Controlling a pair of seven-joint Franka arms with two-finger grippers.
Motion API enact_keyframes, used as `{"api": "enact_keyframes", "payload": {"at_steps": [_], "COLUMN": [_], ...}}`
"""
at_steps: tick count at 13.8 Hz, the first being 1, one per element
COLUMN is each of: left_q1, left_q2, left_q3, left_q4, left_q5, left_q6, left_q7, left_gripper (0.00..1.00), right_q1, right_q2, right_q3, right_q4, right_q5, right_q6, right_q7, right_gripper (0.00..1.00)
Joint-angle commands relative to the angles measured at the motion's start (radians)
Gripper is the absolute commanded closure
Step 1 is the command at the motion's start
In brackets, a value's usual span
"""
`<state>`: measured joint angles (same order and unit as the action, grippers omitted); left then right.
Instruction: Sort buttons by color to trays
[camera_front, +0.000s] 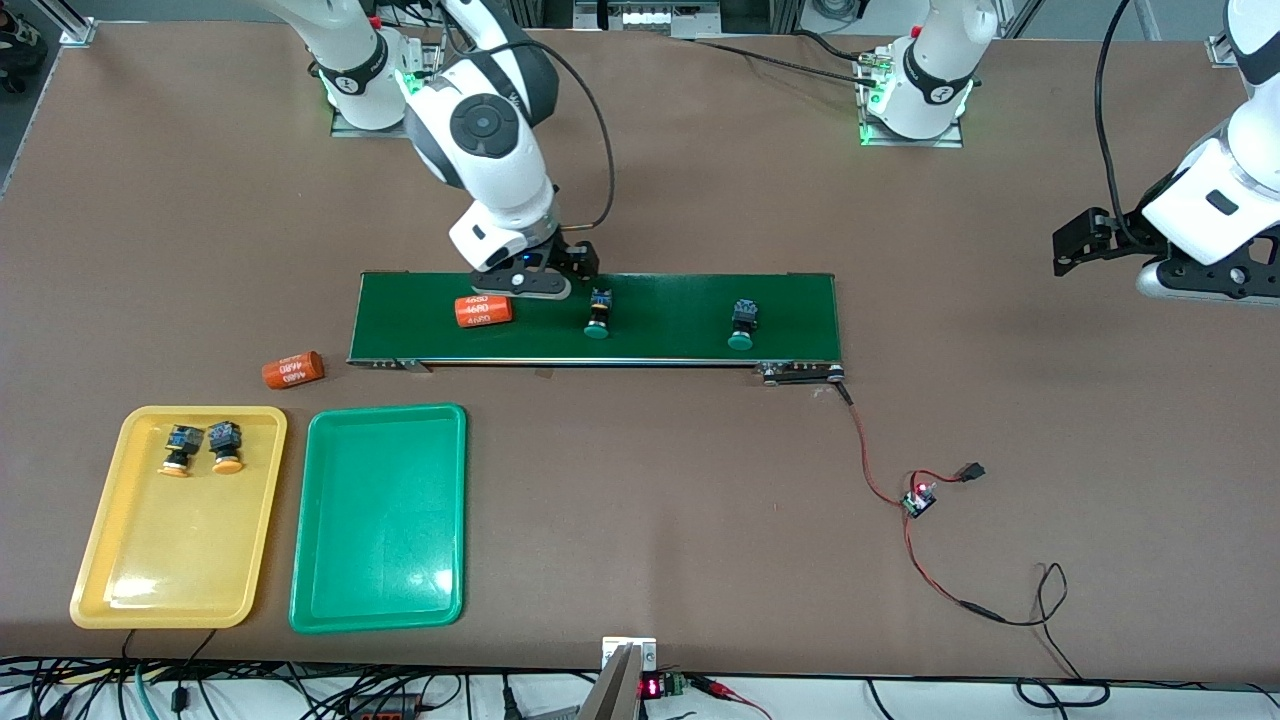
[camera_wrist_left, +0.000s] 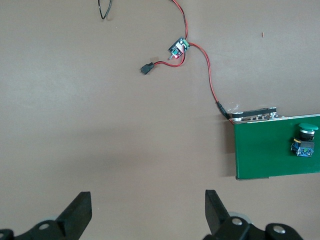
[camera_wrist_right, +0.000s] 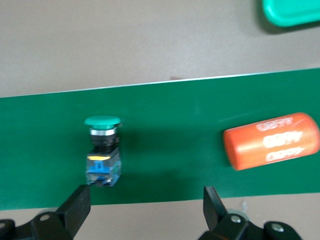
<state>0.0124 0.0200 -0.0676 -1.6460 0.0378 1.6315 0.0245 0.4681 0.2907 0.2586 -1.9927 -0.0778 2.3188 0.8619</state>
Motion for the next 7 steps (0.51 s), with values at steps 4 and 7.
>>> {"api": "enact_keyframes", "payload": {"at_steps": [4,7], "left_q1": [-0.003,0.003], "left_q2": [0.000,0.001], "left_q3": [-0.017,-0.015], "left_q4": [0.029,0.043], "left_q5": [-0.009,-0.007], "left_q6": [-0.032,-0.030], "left_q7": [0.005,0.005], "left_gripper": [0.00,0.00], "right_q1": [0.015,0.015], "right_q2": [0.080,0.111], "right_q3": [-0.007,-0.009], "right_q4": [0.043,0.045], "right_q5": [-0.042,-0.045], "right_q6": [0.022,0.057], "right_q7": [0.039,0.039], "right_gripper": [0.00,0.00]}}
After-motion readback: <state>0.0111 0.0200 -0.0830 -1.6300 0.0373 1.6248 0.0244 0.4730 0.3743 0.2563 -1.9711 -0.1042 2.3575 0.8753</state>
